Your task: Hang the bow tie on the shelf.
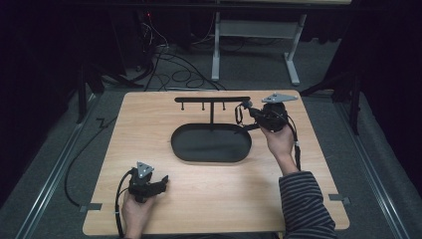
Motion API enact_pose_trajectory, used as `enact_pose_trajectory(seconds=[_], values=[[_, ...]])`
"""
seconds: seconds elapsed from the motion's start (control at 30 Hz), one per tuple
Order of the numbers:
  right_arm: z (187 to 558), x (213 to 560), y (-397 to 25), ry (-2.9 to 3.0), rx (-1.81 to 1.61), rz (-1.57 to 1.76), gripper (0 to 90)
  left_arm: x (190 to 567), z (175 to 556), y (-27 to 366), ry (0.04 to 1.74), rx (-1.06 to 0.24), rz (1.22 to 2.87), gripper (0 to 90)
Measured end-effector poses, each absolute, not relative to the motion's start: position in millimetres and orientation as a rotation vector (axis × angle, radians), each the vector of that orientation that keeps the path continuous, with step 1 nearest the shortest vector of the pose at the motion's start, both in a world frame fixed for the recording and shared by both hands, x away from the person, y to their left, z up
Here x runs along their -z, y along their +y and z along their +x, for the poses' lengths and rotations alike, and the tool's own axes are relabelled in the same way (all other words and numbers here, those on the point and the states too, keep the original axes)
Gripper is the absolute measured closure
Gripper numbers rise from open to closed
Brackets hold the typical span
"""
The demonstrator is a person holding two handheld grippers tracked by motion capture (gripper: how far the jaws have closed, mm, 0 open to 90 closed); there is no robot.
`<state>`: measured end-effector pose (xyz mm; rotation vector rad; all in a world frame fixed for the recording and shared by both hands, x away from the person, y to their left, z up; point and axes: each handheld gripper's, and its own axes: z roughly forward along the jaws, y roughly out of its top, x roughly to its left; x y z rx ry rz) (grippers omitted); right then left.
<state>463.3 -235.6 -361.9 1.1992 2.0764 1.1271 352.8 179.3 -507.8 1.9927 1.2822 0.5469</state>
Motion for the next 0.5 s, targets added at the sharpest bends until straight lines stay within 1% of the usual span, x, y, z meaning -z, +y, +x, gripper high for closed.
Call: enact_pose_trajectory(seconds=[0.5], values=[[475,370,-238,2.024,-1.143,1.280,89.4,508,353,180,1.281,-0.543,1.992,26.5]])
